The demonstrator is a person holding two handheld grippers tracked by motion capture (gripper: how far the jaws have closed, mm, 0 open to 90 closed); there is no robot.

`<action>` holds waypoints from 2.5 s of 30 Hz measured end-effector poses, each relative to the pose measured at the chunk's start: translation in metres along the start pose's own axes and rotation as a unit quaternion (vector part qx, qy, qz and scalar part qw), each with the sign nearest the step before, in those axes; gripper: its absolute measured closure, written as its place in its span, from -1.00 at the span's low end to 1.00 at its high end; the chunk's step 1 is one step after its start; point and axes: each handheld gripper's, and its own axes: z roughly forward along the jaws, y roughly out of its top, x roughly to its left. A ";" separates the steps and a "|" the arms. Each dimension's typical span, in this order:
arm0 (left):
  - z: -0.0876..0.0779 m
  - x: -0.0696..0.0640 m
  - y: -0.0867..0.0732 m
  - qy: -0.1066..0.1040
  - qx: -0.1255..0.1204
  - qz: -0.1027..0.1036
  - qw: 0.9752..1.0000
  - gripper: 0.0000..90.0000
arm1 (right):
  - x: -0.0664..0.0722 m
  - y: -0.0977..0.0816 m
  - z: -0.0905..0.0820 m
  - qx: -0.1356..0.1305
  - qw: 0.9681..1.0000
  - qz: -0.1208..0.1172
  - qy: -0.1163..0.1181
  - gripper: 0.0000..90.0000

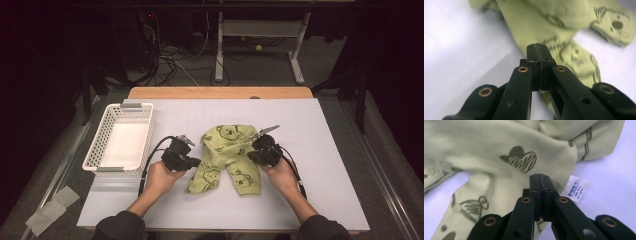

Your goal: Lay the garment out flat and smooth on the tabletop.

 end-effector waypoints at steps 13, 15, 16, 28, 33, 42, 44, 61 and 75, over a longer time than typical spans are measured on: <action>0.023 0.007 0.029 0.044 -0.024 -0.022 0.999 0.13 | -0.016 0.009 0.005 -0.006 0.998 0.053 -0.023 0.40; 0.031 0.010 0.037 0.035 -0.023 -0.029 0.999 0.12 | -0.018 0.007 0.009 0.002 0.998 0.058 -0.018 0.36; 0.034 0.011 0.039 0.027 -0.020 -0.033 0.999 0.12 | -0.019 0.007 0.010 0.003 0.998 0.058 -0.015 0.35; 0.027 0.011 0.037 0.000 0.003 -0.013 1.000 0.89 | -0.016 0.003 0.017 0.015 0.999 0.047 -0.008 0.28; 0.009 0.009 0.019 0.009 -0.004 -0.007 1.000 0.90 | -0.011 0.001 0.014 0.016 0.999 0.028 -0.004 0.78; -0.009 0.000 -0.018 0.010 -0.005 -0.010 1.000 0.89 | 0.002 -0.008 0.002 0.023 1.000 -0.014 0.014 0.94; -0.009 -0.004 -0.022 0.006 0.000 -0.006 1.000 0.89 | 0.002 -0.014 -0.004 0.027 0.999 -0.018 0.018 0.94; 0.015 0.001 -0.001 0.020 -0.023 -0.012 0.999 0.38 | 0.000 -0.031 -0.042 -0.015 0.999 -0.001 0.028 0.63; 0.029 0.001 0.000 0.001 -0.020 -0.014 1.000 0.51 | -0.011 0.030 -0.014 -0.018 0.999 0.035 -0.001 0.45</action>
